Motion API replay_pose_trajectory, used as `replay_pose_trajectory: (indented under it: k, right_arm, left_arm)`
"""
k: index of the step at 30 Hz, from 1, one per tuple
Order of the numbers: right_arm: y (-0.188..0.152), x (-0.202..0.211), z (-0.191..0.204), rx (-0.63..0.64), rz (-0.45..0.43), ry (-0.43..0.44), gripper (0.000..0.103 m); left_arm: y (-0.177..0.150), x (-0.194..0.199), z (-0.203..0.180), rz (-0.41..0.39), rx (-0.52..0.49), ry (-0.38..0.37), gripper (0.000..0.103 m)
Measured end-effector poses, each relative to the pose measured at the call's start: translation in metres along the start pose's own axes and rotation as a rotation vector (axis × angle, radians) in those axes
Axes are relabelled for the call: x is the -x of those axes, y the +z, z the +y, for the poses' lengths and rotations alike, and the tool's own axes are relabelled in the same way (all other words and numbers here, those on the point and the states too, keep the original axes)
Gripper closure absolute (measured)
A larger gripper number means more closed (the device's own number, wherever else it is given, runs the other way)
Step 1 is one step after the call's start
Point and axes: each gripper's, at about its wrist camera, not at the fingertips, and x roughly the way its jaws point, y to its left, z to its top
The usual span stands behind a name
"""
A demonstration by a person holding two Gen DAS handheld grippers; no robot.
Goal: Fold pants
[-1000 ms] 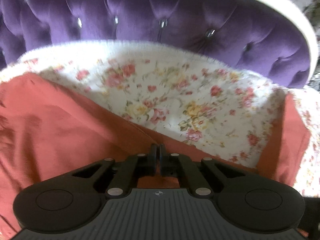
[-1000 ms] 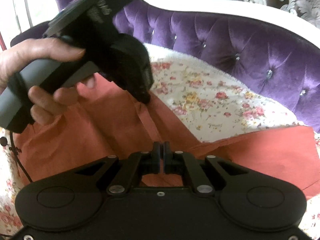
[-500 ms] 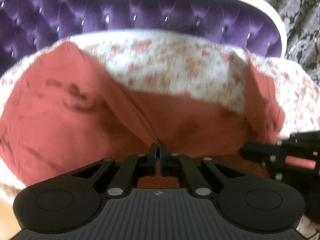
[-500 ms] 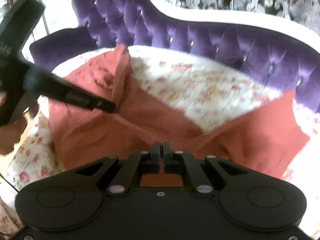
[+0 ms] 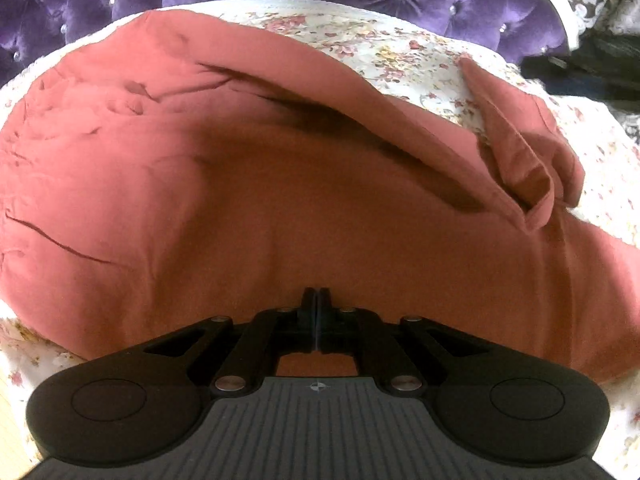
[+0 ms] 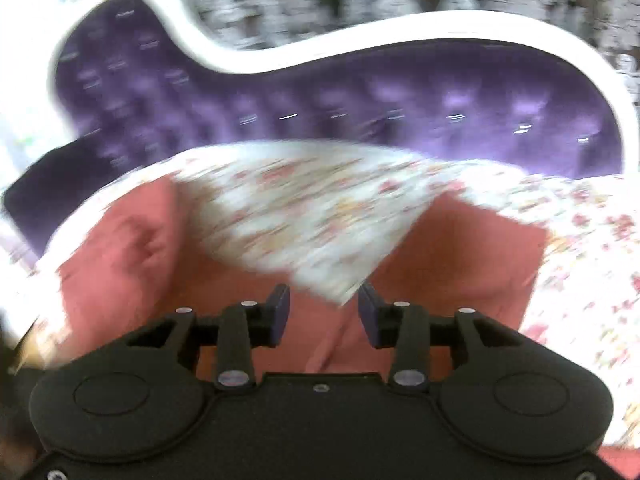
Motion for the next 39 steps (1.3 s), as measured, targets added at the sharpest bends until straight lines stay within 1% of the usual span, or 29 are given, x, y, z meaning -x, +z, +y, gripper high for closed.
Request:
replay_pose_trajectory:
  k: [4,6,8,11,12,13,14,15,18,21,24,26,27,29,32,35,37,38,39]
  right_arm:
    - [0.037,-0.065,-0.012,-0.091,0.058,-0.127,0.053]
    - [0.043,-0.094,-0.018,-0.109,0.094,-0.180,0.053]
    - [0.045,-0.123,-0.023,-0.131,0.150,-0.239,0.053]
    - [0.039,-0.146,-0.031,-0.151,0.224,-0.333,0.058]
    - [0.037,-0.144,-0.030,-0.150,0.205,-0.349,0.071]
    - [0.036,-0.141,-0.030,-0.153,0.210,-0.361,0.095]
    - [0.036,-0.136,-0.031,-0.161,0.218,-0.353,0.096]
    - [0.035,-0.126,-0.035,-0.177,0.202,-0.328,0.096]
    - [0.038,-0.069,-0.042,-0.214,0.088,-0.312,0.096]
    - [0.029,0.009,-0.052,-0.272,-0.043,-0.271,0.096]
    - [0.000,0.087,-0.065,-0.332,-0.148,-0.277,0.096]
    - [-0.028,0.129,-0.074,-0.377,-0.194,-0.301,0.095]
    - [-0.041,0.143,-0.077,-0.397,-0.204,-0.320,0.095]
    - [-0.074,0.165,-0.086,-0.453,-0.202,-0.359,0.095]
    - [-0.119,0.176,-0.100,-0.559,-0.149,-0.367,0.095]
    - [-0.148,0.162,-0.110,-0.614,-0.055,-0.368,0.096]
    - [-0.167,0.150,-0.115,-0.652,0.020,-0.347,0.095]
    - [-0.173,0.142,-0.115,-0.655,0.067,-0.340,0.094]
    - [-0.178,0.137,-0.113,-0.647,0.115,-0.334,0.090]
  left_arm:
    - [-0.002,-0.001,0.000,-0.004,0.005,-0.009,0.103]
    - [-0.003,-0.001,-0.001,-0.007,0.005,-0.009,0.103]
    - [-0.010,0.004,0.005,-0.012,0.001,-0.013,0.103]
    - [-0.012,0.006,0.007,-0.013,-0.002,-0.018,0.103]
    - [-0.012,0.006,0.007,-0.014,-0.002,-0.020,0.102]
    - [-0.012,0.008,0.008,-0.014,-0.001,-0.020,0.102]
    - [-0.011,0.008,0.008,-0.016,-0.001,-0.018,0.102]
    - [-0.011,0.009,0.008,-0.019,-0.003,-0.014,0.102]
    - [-0.012,0.012,0.009,-0.029,-0.001,0.000,0.102]
    - [-0.013,0.012,0.011,-0.030,0.006,0.010,0.102]
    - [-0.016,0.012,0.012,-0.035,0.002,0.022,0.102]
    - [-0.016,0.011,0.010,-0.038,-0.007,0.031,0.102]
    - [-0.017,0.012,0.009,-0.039,-0.011,0.036,0.102]
    - [-0.017,0.012,0.008,-0.039,-0.016,0.045,0.102]
    - [-0.018,0.012,0.006,-0.040,-0.024,0.057,0.102]
    - [-0.018,0.013,0.004,-0.039,-0.032,0.066,0.101]
    - [-0.017,0.014,0.004,-0.034,-0.030,0.065,0.101]
    - [-0.016,0.015,0.006,-0.029,-0.027,0.059,0.101]
    - [-0.015,0.017,0.008,-0.024,-0.023,0.050,0.101]
